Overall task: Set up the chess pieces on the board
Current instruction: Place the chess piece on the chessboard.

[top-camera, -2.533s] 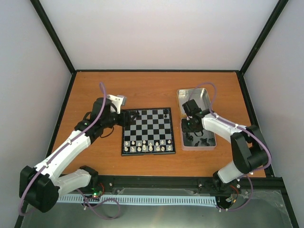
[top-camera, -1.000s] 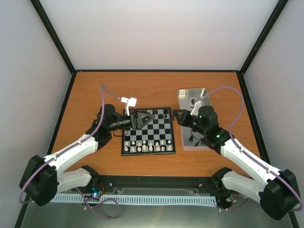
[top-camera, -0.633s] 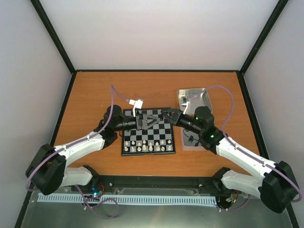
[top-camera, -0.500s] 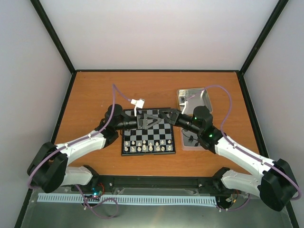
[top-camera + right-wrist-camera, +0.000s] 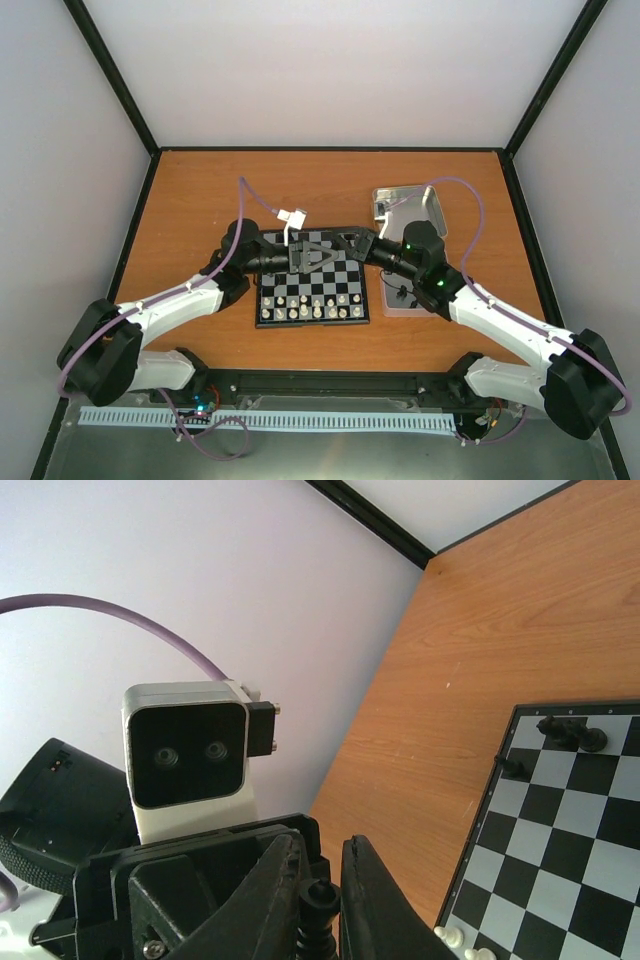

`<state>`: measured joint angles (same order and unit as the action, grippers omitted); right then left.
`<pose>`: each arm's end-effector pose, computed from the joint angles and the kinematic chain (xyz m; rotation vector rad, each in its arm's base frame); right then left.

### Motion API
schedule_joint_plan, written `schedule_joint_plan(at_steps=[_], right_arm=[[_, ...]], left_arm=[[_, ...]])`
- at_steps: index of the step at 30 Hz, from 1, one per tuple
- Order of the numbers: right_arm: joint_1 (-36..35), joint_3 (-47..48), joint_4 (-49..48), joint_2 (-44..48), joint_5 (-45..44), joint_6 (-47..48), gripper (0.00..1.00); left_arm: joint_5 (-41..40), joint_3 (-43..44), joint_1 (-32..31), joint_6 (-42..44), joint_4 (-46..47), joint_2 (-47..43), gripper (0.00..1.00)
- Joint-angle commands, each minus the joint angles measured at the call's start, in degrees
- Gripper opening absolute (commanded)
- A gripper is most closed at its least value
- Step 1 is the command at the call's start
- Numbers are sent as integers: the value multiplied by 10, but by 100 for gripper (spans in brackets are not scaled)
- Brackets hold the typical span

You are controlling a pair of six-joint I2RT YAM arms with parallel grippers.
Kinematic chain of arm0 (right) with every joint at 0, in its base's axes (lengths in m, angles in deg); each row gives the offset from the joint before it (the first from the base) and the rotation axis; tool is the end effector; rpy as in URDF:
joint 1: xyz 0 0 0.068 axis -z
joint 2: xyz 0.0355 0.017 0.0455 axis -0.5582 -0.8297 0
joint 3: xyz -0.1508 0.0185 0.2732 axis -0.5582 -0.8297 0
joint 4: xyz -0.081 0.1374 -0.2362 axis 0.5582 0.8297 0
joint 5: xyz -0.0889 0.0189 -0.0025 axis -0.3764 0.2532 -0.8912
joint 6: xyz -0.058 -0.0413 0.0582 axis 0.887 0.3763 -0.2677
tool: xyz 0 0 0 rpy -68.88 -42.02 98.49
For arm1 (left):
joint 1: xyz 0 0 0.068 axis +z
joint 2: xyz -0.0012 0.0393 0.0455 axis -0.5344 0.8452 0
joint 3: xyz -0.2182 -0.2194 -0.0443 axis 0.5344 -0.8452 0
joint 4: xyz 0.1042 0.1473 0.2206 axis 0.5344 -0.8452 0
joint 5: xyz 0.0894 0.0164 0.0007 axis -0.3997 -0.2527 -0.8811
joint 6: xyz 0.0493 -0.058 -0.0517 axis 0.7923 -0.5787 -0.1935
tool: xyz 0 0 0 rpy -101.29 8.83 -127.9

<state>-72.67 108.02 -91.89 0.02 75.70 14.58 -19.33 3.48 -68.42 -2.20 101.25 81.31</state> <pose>0.2172 0.2136 0.3045 -0.0737 1.9343 1.4733 0.2165 -0.2323 0.2775 0.3872 1.9781 -1.8061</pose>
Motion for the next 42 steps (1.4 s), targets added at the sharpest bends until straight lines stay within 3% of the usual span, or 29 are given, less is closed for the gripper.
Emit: schedule_joint_plan(at_steps=[1,7,9,11,14,18,22,30,38,42], right_arm=[[-7,15,-2,7,11,17,14],[-8,19,23,15,12,34,17],[-8,28,42,18,14,43,25],[-7,48,74,18,18,58,39],[-6,105,180,13,19,102,53],[-2,171,298,2,73,185,63],[0,217,400,-9,113,248,63],[0,235,406,18,197,296,59],[-1,265,436,-27,241,317,54],[-1,272,442,-42,259,327,46]], left_arm=[[-17,25,-3,36,-26,-5,7],[-27,41,-3,92,-76,-14,1],[-24,48,-3,116,-97,-14,1],[-9,56,-3,151,-120,-14,1],[-2,82,-3,231,-210,-22,1],[7,117,-3,332,-328,-48,1],[17,134,-3,407,-387,-84,1],[25,154,-3,524,-487,-121,1],[39,174,-3,578,-535,-128,1],[35,174,-2,579,-536,-131,1]])
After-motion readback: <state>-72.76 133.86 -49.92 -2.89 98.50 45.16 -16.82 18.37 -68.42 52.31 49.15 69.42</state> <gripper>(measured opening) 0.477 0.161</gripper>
